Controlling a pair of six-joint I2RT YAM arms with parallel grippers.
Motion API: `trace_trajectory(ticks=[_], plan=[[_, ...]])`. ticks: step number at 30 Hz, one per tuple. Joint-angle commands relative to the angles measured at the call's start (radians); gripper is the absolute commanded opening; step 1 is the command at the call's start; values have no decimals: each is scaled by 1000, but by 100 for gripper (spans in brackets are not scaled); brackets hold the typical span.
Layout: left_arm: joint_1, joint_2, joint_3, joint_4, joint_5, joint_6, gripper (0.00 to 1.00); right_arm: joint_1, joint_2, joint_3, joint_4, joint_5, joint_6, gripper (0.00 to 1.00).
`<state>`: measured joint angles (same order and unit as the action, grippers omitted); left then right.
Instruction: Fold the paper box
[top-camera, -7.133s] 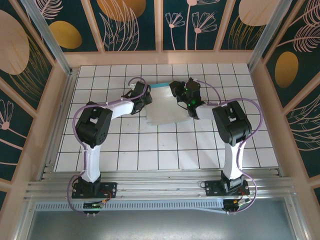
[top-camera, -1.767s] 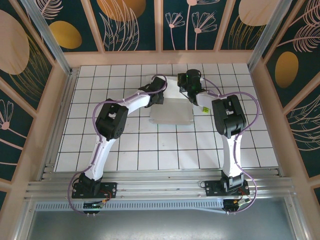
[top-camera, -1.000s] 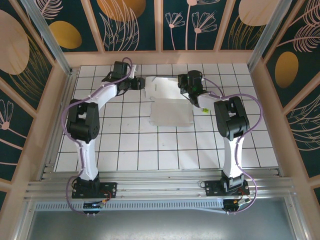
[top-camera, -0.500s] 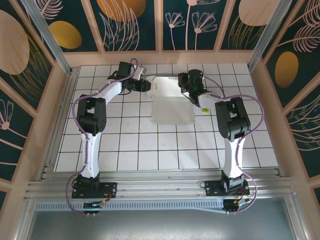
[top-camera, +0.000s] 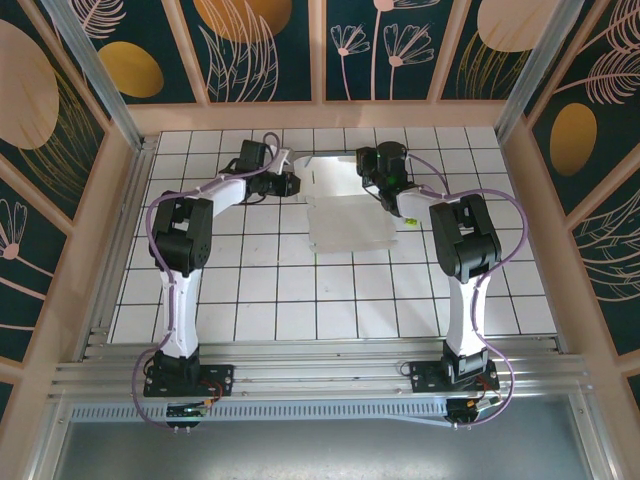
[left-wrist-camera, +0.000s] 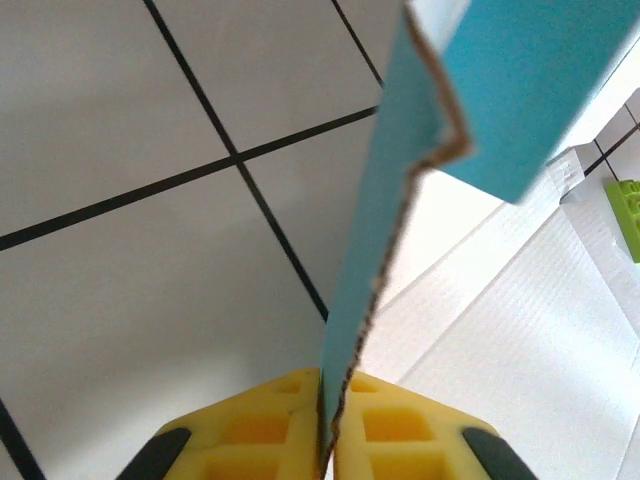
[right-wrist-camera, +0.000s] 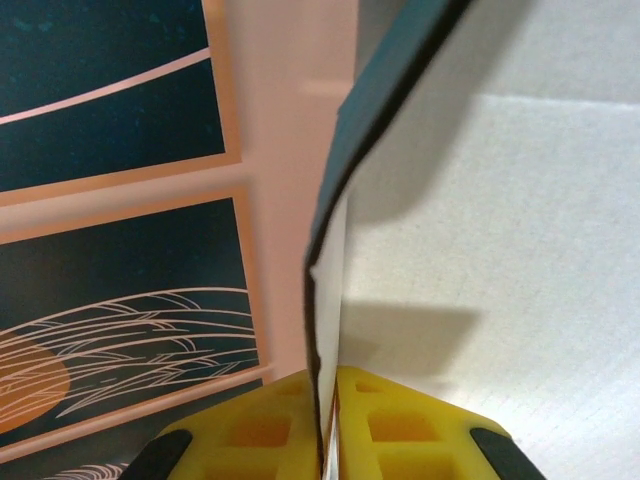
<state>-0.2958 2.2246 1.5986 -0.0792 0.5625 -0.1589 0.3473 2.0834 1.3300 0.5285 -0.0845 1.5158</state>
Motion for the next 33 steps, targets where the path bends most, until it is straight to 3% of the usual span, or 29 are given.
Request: trace_trajectory(ticks=[1,6,12,20,26,33], plan=[[-56,-86,-37,100,-105,5,6,10,-52,-12,21,-3,-34,12],[-118,-125,-110,194,-326,-11,5,14,-67,-37,39,-8,-46,12],[-139,-138,-174,315,-430,-20,5,17,-108,-125,113,-37,-65,12],[-179,-159,-248,445,-434,-44,11,22,-152,-281,274,-95,-90,13],[-189,-165,-317,482,-430,-78,22,25,-173,-358,327,-97,-119,13],[-189,-203,-343,474,-333,-44,40,29,-189,-384,301,-86,-149,13]])
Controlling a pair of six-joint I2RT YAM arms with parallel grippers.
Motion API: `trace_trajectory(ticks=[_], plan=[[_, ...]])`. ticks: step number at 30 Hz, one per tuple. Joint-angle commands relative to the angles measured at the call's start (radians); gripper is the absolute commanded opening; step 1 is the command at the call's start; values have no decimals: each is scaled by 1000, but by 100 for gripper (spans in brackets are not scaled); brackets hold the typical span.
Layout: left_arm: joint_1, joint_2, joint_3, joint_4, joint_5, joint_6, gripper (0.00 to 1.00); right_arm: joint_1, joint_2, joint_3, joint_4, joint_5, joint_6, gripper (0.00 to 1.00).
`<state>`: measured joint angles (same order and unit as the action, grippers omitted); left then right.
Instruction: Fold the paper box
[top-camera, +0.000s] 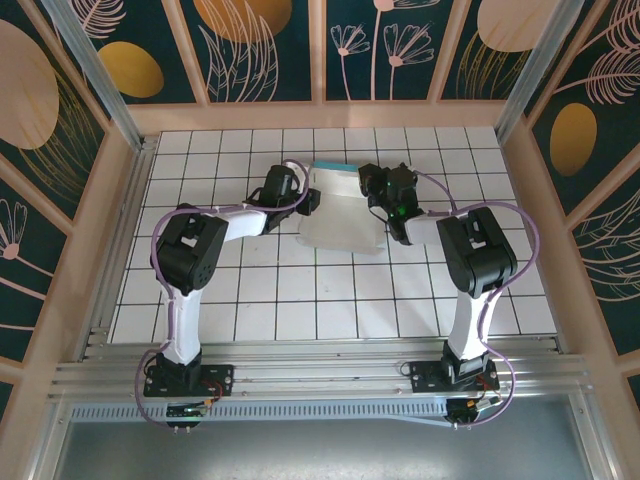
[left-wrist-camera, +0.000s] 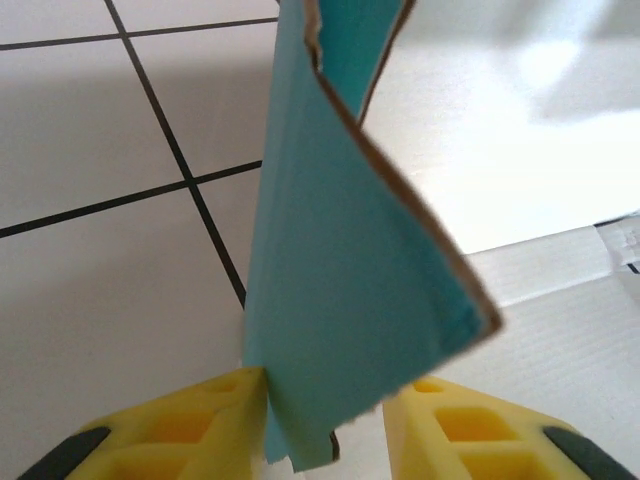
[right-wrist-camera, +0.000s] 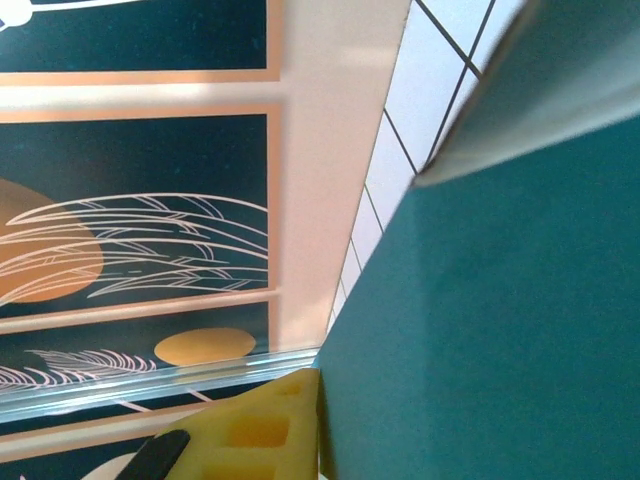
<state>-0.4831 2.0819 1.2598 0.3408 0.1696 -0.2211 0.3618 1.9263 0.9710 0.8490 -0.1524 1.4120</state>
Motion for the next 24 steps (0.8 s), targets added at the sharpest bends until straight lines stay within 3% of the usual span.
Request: trace_trajectory(ticks=[1,6,8,12,16,20,24], plan=[[-2,-63,-4,48,55,30,42,15,-34,-23,-26,-16,-49,13],[-1,-116,-6,-26,-7,99,62,17,-54,-19,-75,9,-99,13],[0,-145,-19,-54,-22,129,65,16,-62,-20,-87,20,-115,13],[4,-228,-87,-52,-77,163,65,16,-70,-23,-104,25,-135,13],[35,-328,-175,-28,-57,155,65,16,-76,-28,-110,27,-146,13],[119,-432,-234,-29,-40,139,60,16,-84,-22,-128,29,-161,13],[215,-399,-188,-91,-56,187,57,16,-86,-12,-137,28,-171,13]])
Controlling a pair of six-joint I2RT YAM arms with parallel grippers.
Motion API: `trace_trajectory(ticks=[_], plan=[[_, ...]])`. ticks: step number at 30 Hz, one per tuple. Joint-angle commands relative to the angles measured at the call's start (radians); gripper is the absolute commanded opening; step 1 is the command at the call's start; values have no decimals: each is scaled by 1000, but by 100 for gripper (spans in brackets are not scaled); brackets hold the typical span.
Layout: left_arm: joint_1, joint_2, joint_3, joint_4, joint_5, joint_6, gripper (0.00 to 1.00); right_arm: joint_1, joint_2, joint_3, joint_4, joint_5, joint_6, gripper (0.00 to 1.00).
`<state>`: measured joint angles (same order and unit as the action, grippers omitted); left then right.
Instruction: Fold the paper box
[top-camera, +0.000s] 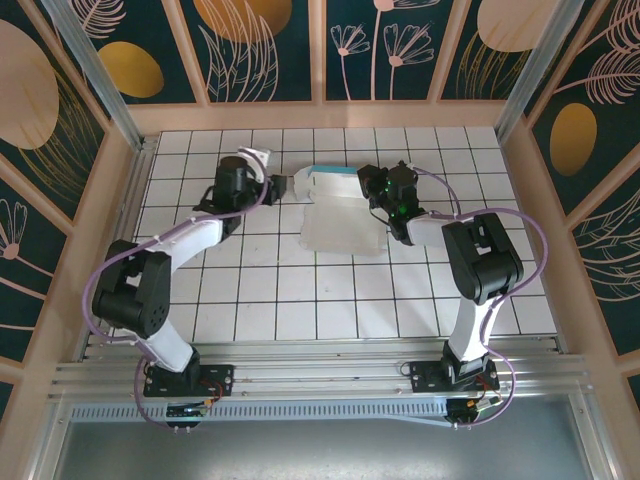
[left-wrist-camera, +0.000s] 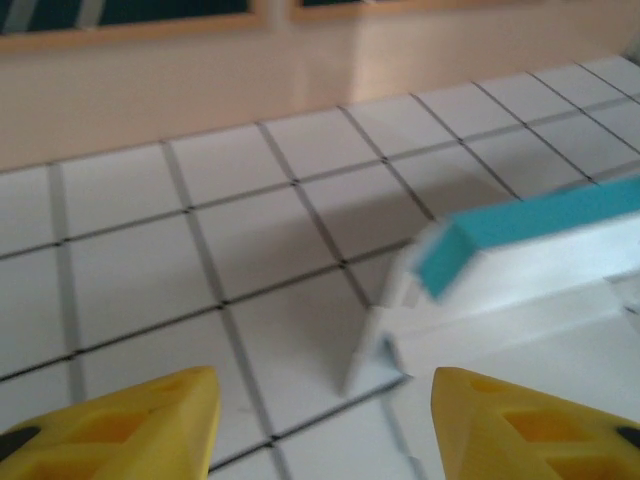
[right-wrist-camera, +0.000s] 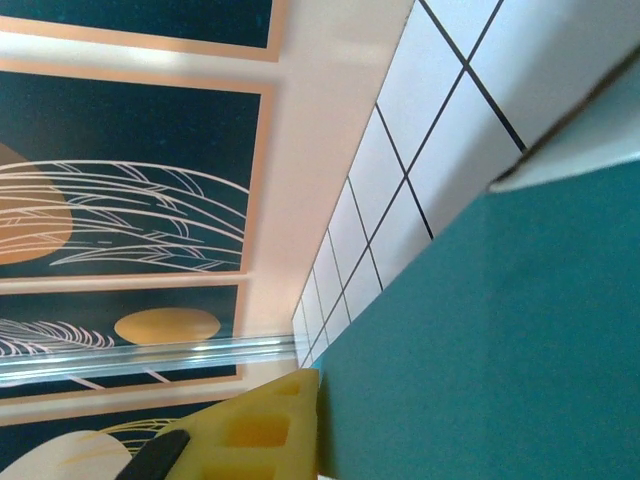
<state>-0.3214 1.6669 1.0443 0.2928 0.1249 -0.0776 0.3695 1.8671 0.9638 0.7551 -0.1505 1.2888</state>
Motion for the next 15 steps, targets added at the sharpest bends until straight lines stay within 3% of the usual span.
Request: trace_trajectory(ticks=[1,6,11,15], plan=[[65,39,65,-76,-27,79,56,8,-29,-4,-45,25,-48,13],[69,224,263,-213,-27,256,50,11,-31,1,-49,21,-52,13],[68,363,436,-327,113,341,47,11,-33,3,-60,25,-60,13],[67,390,454,-335,277,413,50,10,-29,9,-62,22,-59,13]])
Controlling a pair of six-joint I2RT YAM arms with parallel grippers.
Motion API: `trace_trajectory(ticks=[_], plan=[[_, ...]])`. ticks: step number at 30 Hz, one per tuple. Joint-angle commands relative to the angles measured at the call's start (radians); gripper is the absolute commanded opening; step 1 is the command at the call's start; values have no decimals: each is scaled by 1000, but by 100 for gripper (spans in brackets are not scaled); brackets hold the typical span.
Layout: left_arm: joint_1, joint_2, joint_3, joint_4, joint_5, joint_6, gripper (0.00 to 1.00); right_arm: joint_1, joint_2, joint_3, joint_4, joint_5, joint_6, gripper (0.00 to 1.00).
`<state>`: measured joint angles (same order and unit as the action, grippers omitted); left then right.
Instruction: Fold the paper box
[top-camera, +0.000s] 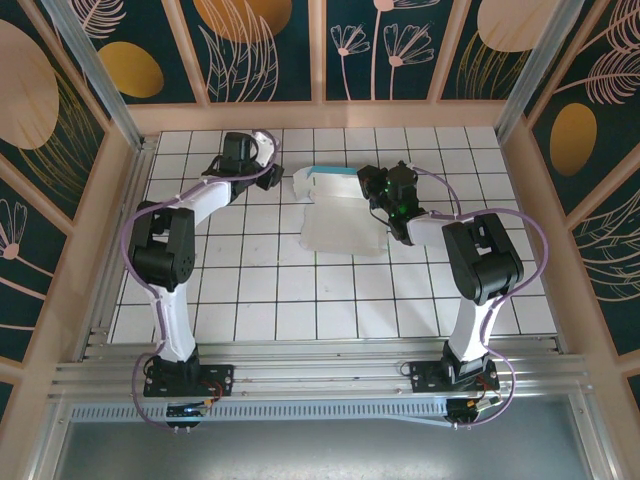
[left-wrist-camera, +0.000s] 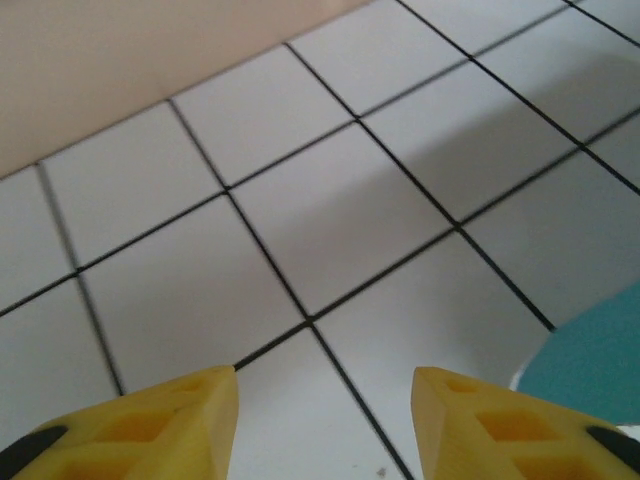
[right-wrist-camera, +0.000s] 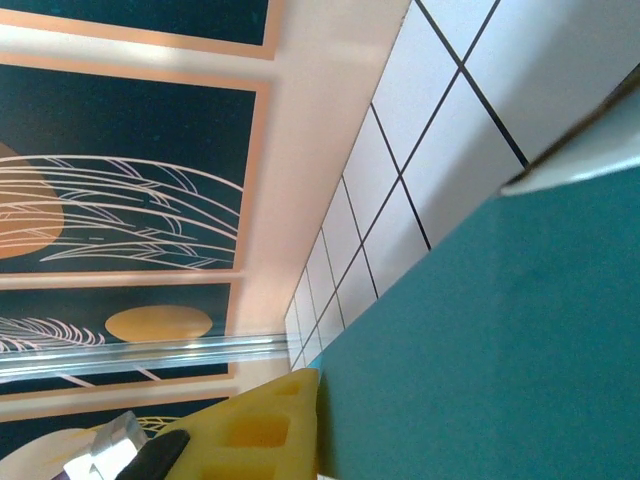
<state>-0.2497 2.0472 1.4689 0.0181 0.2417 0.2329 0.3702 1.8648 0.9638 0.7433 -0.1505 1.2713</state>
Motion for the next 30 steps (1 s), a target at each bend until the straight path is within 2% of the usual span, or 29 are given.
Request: trace_trajectory(ticks=[1,3,5,10,17,22,30], plan=[[-5,11,25,-58,191,118,51,8,-26,12,-52,22,-42,13],[-6,16,23,-66,239,162,50,8,-26,15,-57,22,-43,13],[-16,33,37,-77,240,188,49,9,-26,20,-59,20,-47,13],[-41,102,136,-157,258,221,47,9,-22,30,-61,17,-46,13],[-69,114,141,-156,327,237,46,11,-21,42,-75,11,-52,13],[-80,112,135,-143,423,223,49,14,-21,42,-77,9,-51,13],[-98,150,171,-121,444,178,51,16,-19,36,-80,9,-49,13]])
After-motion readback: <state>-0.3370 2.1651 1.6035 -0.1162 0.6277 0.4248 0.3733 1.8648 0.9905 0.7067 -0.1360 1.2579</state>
